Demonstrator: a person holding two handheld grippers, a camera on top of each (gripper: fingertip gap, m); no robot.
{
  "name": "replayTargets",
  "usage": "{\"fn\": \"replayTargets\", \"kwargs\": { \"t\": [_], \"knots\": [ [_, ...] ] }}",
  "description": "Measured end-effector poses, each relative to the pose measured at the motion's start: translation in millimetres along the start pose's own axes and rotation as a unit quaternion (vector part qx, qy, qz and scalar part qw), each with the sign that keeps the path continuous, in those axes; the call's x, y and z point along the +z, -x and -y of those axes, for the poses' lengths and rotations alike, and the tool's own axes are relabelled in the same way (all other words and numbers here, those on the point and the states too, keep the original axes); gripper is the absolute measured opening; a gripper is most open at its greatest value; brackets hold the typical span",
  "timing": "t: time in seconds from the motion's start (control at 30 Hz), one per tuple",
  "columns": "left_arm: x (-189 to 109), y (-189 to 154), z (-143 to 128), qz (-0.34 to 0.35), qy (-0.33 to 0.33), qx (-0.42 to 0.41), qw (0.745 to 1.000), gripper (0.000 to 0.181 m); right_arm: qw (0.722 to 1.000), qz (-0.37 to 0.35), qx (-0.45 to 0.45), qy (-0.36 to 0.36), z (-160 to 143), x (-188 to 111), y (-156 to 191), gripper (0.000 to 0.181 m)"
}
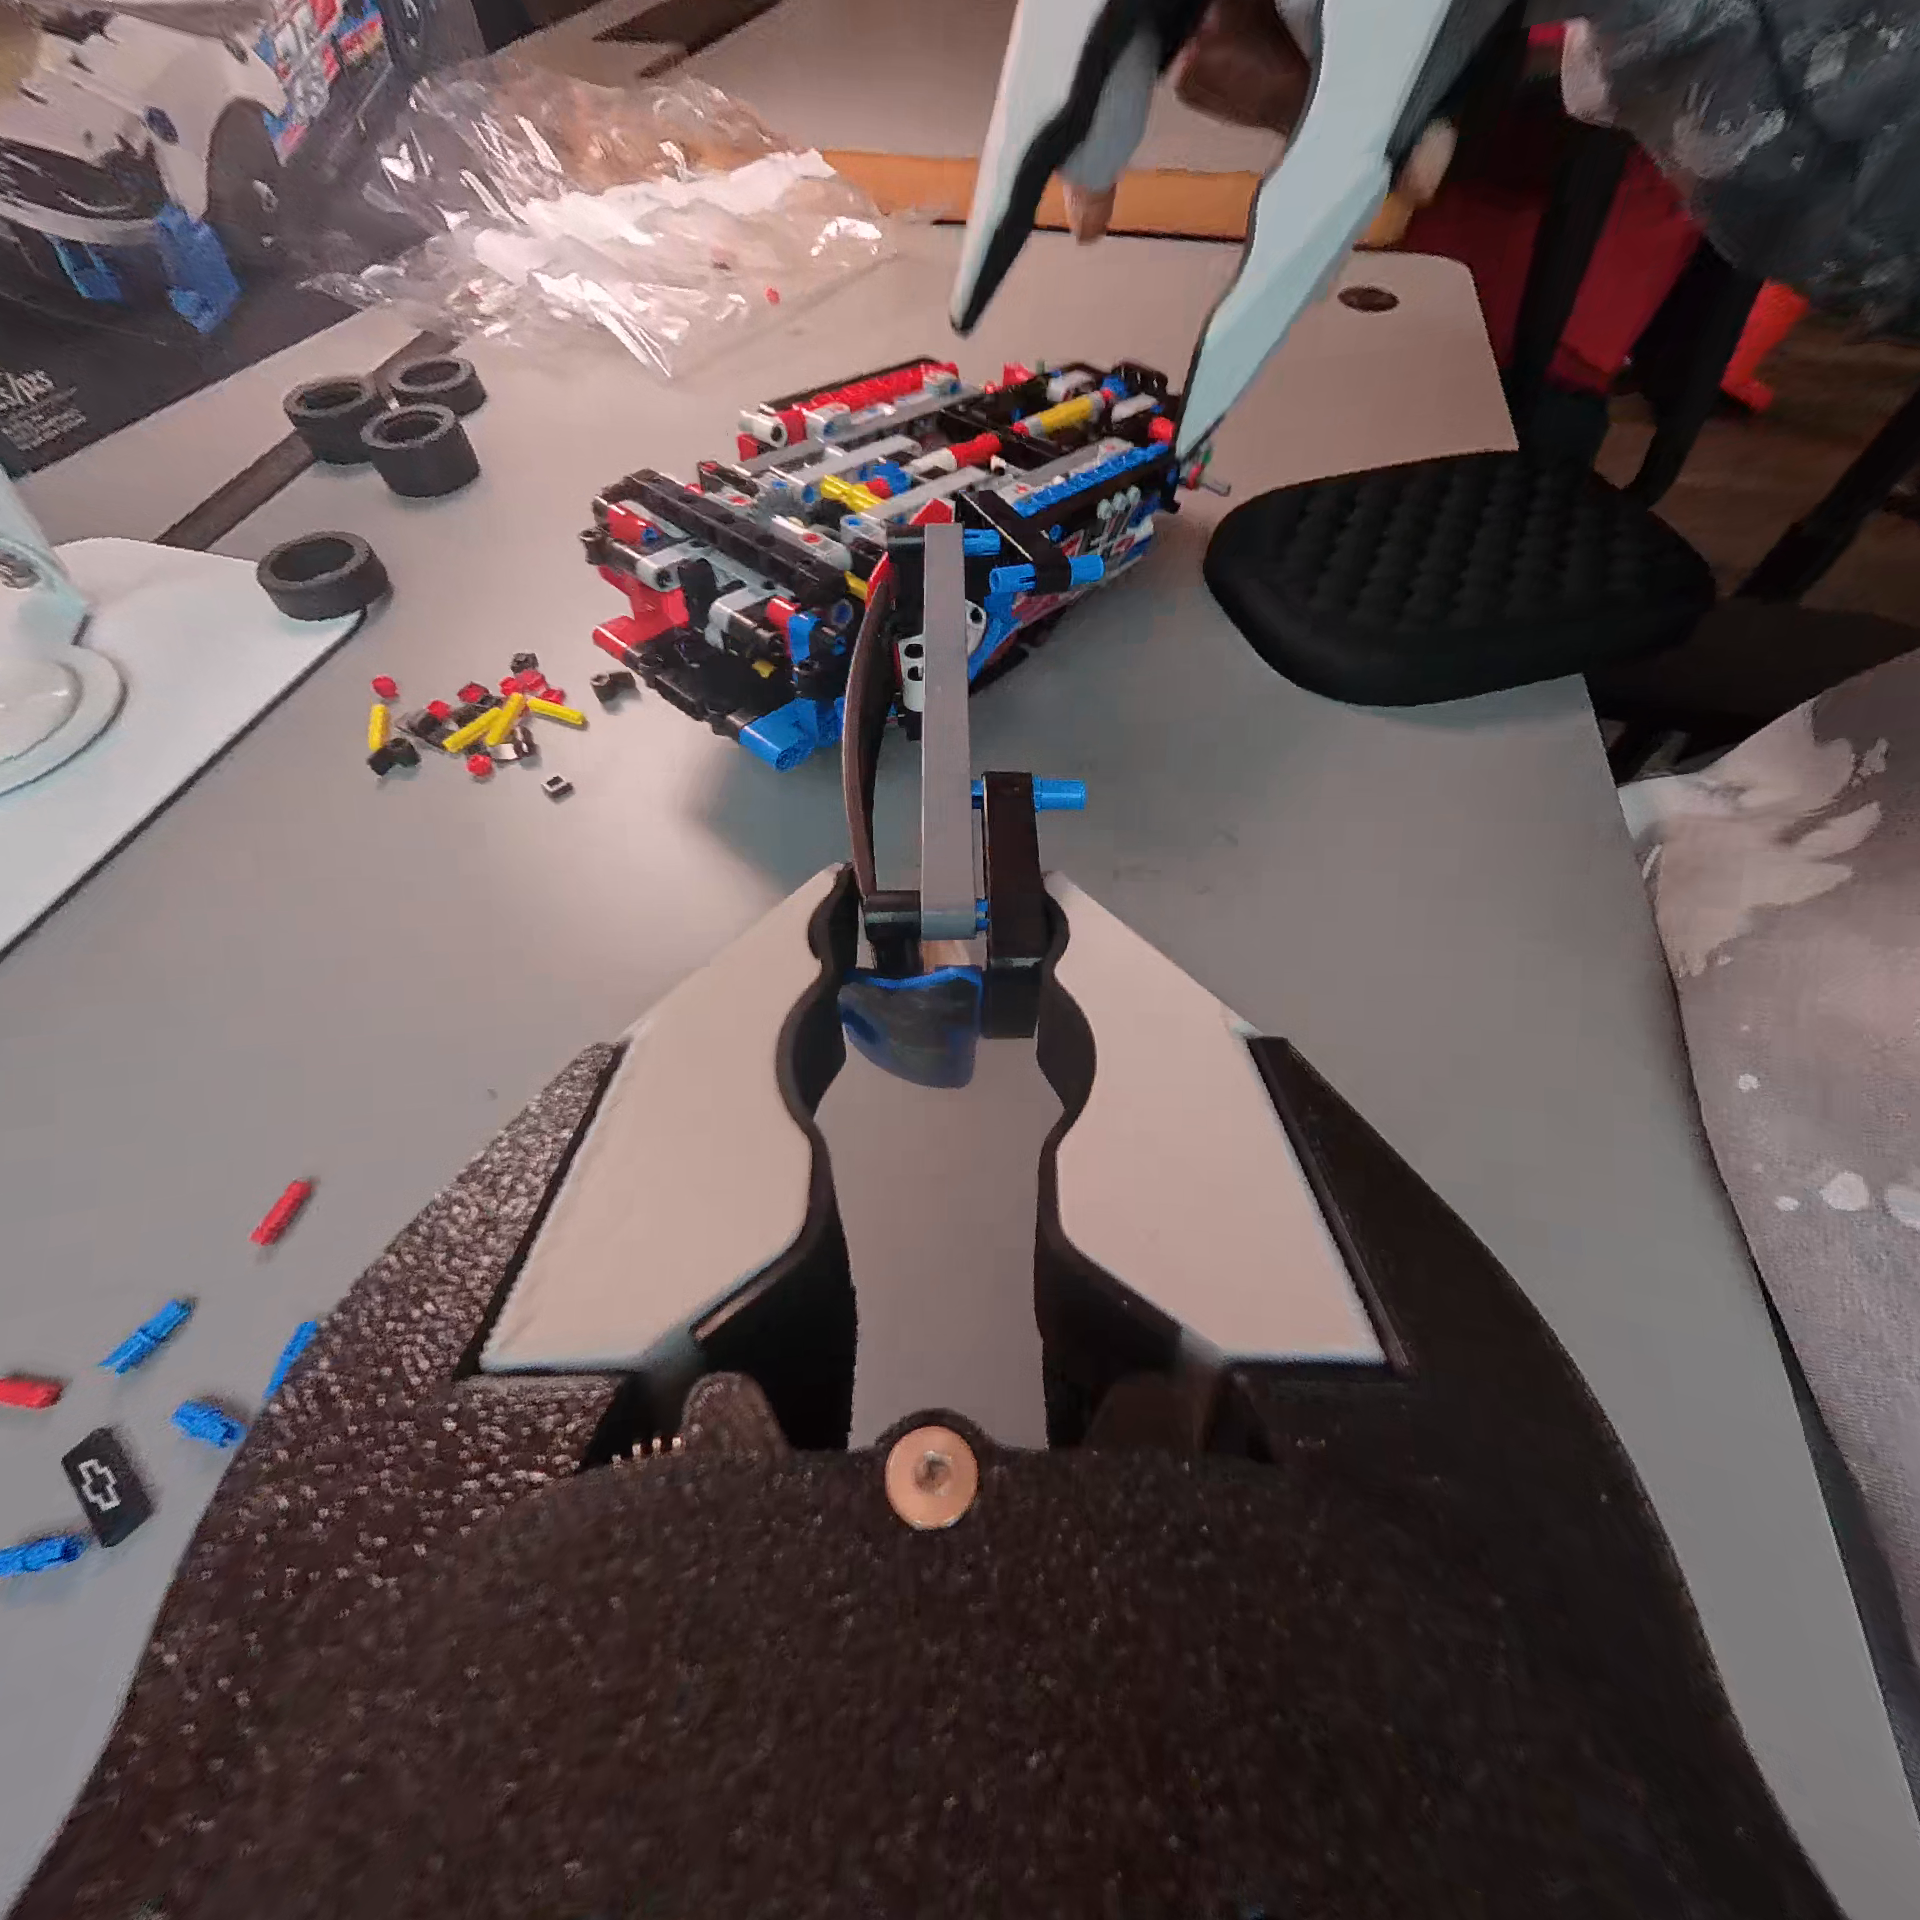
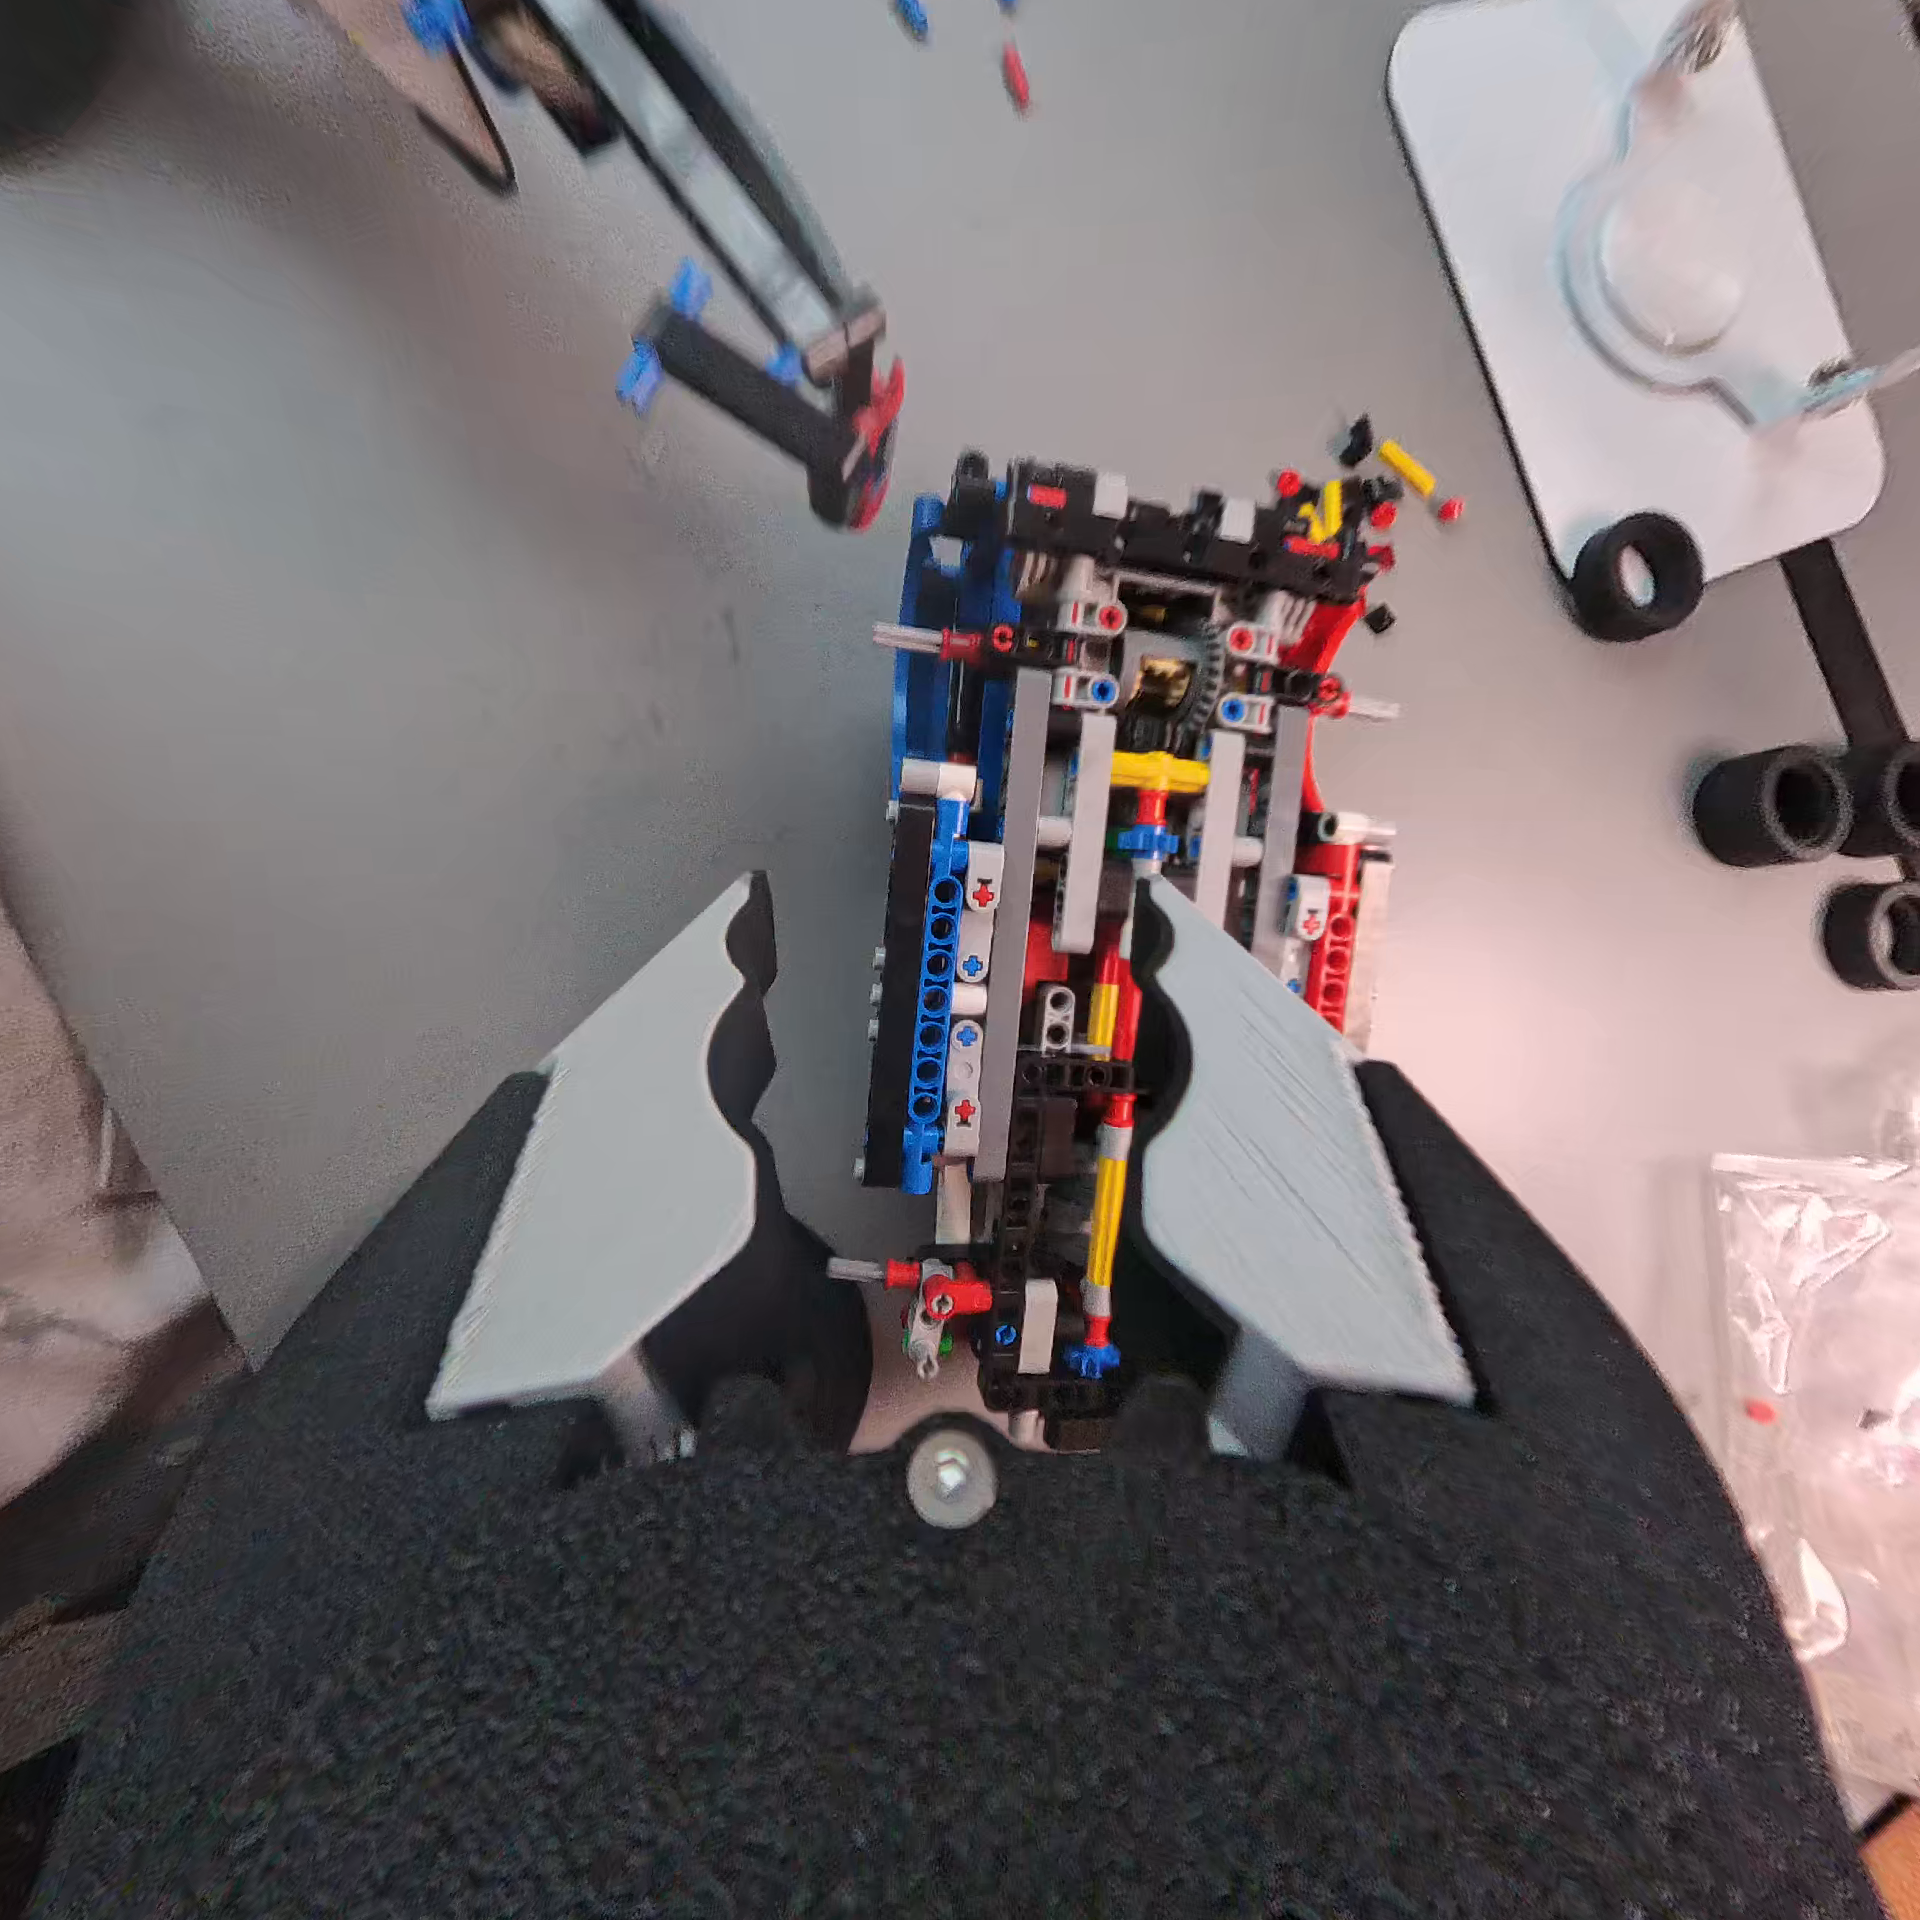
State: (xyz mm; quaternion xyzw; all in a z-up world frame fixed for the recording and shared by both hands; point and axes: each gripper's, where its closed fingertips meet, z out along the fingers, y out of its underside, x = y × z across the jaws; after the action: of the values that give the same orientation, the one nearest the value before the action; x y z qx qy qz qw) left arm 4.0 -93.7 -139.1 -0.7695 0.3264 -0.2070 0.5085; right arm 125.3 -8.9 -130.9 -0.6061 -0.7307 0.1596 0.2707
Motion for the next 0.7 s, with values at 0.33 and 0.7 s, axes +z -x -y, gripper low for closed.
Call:
{"fn": "replayTargets", "kwargs": {
  "t": [0.33,0.7],
  "knots": [
    [-33,29,23,0.036,-0.096,-0.066,0.993,0.031,0.947,-0.048,-0.28,0.153,-55,12,-15,0.033],
    [-29,29,20,0.031,-0.087,-0.081,0.992,0.027,0.972,-0.065,-0.168,0.147,-104,-23,-48,0.037]
  ]
}}
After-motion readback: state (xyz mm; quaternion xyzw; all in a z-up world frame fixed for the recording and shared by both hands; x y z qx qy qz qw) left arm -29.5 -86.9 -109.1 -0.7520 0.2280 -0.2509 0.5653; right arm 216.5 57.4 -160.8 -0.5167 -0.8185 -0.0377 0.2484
